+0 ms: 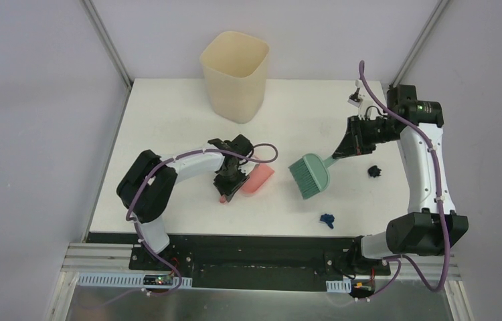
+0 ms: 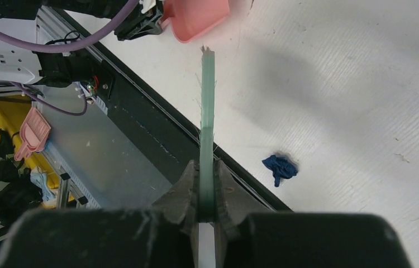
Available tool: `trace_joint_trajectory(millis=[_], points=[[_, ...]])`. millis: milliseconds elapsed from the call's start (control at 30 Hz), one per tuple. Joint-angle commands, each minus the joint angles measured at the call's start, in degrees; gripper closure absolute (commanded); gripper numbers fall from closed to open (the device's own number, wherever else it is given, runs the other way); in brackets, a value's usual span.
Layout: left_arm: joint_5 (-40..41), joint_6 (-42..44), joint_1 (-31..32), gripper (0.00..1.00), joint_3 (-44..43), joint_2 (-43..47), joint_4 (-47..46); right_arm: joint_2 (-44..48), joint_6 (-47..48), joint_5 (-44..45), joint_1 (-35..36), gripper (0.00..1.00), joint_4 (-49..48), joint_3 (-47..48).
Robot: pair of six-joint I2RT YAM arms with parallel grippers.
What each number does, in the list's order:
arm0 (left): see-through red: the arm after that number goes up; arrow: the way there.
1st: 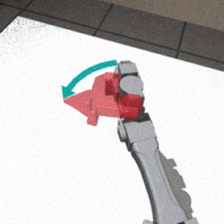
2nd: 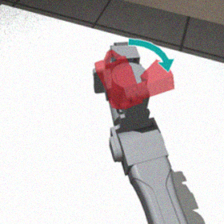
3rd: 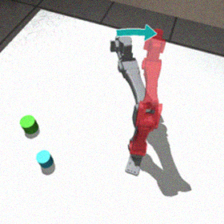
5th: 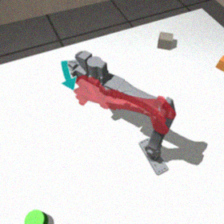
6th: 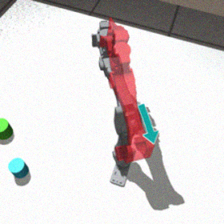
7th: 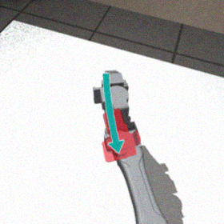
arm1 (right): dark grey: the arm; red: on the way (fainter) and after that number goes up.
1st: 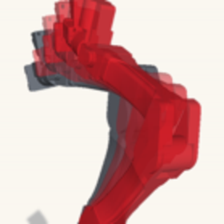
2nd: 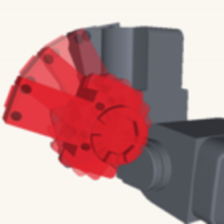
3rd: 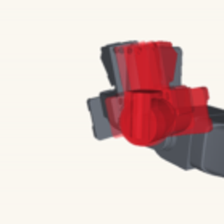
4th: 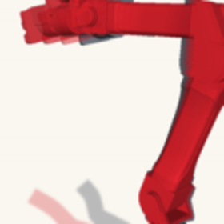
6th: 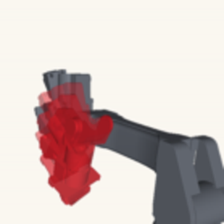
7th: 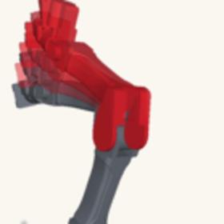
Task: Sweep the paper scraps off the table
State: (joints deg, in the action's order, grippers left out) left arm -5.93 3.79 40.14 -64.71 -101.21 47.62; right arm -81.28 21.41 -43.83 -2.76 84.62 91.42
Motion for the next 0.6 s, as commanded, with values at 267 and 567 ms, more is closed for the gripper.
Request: trace_joint_trajectory(millis=[267, 567], points=[[8.63, -1.46, 6.36, 0.66, 4.80, 10.64, -4.51, 1.54, 1.78, -1.24, -0.22, 1.00, 1.39, -0.03], [9.07, -1.64, 7.45, 0.62, 4.48, 8.79, -4.31, 1.61, 0.83, -1.99, -0.22, 1.00, 0.08, -0.73]])
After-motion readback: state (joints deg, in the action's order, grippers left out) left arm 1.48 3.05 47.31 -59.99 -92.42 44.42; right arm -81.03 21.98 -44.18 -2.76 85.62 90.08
